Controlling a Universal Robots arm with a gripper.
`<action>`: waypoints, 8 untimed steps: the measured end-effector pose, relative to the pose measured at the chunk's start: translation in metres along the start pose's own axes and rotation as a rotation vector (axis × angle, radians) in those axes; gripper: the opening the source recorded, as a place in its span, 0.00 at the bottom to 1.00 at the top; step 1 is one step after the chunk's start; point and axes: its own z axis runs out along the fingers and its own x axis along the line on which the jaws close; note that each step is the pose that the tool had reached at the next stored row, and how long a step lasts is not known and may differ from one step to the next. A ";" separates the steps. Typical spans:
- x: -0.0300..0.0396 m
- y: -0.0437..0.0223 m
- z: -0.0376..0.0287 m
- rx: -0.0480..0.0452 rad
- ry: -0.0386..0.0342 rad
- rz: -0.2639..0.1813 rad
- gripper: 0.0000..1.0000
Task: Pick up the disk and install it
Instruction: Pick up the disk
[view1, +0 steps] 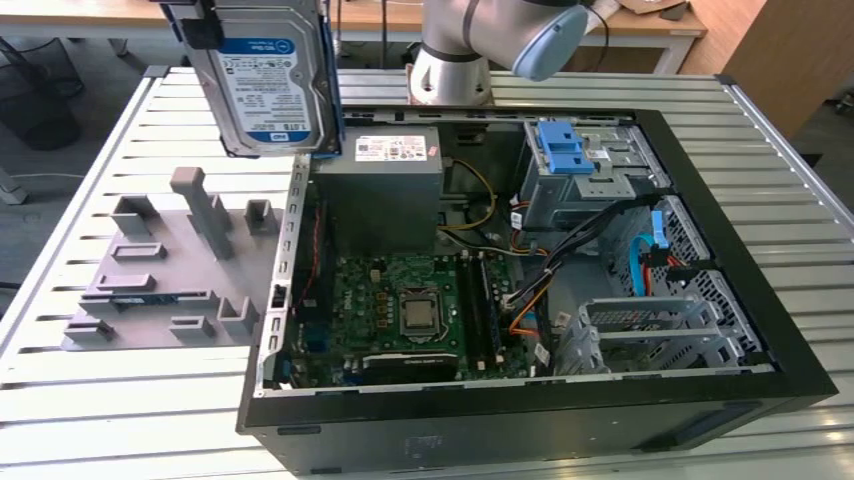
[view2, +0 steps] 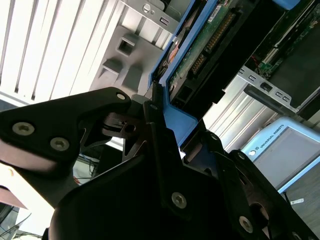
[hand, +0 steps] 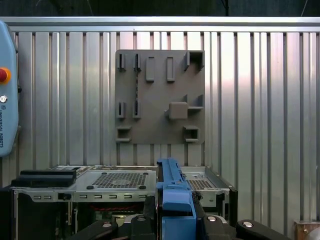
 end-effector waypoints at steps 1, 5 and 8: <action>0.0001 -0.0007 0.0000 0.0000 0.0000 0.000 0.36; 0.0004 -0.0042 0.0000 0.0000 0.0000 0.000 0.36; 0.0006 -0.0062 0.0000 0.0000 0.0000 0.000 0.36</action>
